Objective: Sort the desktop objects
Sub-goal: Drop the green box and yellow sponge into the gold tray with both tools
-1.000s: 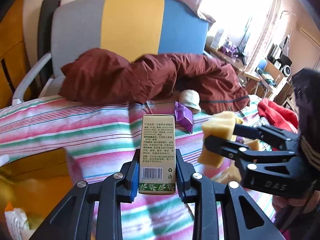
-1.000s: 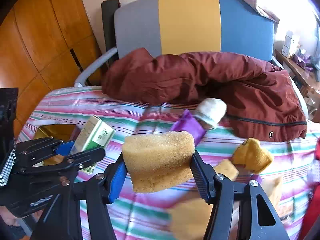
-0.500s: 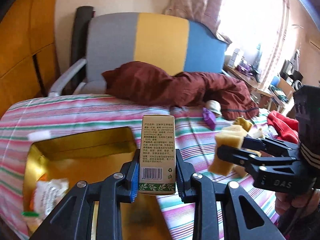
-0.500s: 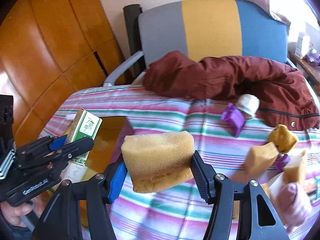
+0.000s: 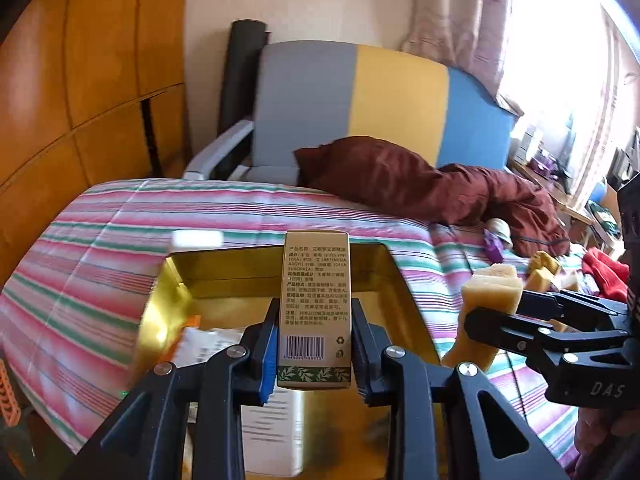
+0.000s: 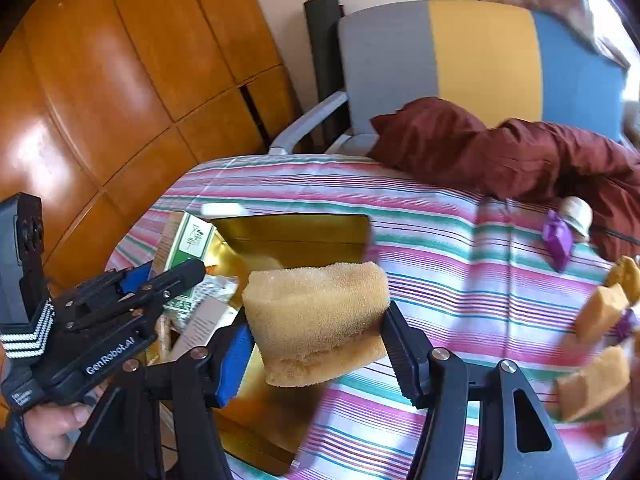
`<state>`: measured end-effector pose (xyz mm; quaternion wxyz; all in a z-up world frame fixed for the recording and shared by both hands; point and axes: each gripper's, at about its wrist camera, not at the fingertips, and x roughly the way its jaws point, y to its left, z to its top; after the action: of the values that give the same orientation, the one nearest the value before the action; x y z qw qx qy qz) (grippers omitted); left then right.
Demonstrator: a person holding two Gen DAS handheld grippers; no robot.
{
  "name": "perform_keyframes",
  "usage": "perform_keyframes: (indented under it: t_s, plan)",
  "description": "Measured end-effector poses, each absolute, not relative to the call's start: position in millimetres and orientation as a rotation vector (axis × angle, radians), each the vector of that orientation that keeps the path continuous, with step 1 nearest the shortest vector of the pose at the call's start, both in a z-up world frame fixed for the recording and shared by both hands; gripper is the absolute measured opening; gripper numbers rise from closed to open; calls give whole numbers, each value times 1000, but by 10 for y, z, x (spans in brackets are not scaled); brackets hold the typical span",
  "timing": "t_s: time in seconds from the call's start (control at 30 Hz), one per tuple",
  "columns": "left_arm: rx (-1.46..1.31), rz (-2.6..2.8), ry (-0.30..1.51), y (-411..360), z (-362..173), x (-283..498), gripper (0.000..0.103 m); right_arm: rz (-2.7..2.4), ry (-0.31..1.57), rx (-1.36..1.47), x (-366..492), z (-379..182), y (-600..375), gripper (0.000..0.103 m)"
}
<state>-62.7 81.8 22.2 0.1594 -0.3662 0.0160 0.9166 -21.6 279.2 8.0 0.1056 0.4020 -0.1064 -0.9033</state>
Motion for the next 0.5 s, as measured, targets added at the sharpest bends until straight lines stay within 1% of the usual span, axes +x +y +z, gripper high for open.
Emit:
perform_keyframes:
  t_s: [0.3, 0.33, 0.37, 0.5]
  plan:
    - [-1079, 2664, 4, 516, 164, -741, 30, -2615, -279, 1187, -444, 76, 2377, 63]
    - [-1087, 2669, -1, 494, 152, -761, 32, -2615, -285, 1188, -458, 71, 2363, 66]
    - [-1093, 2670, -6, 481, 146, -775, 39, -2618, -291, 1191, -491, 66, 2334, 66]
    - [-1109, 2661, -35, 433, 116, -821, 52, -2618, -312, 1183, -537, 64, 2276, 69]
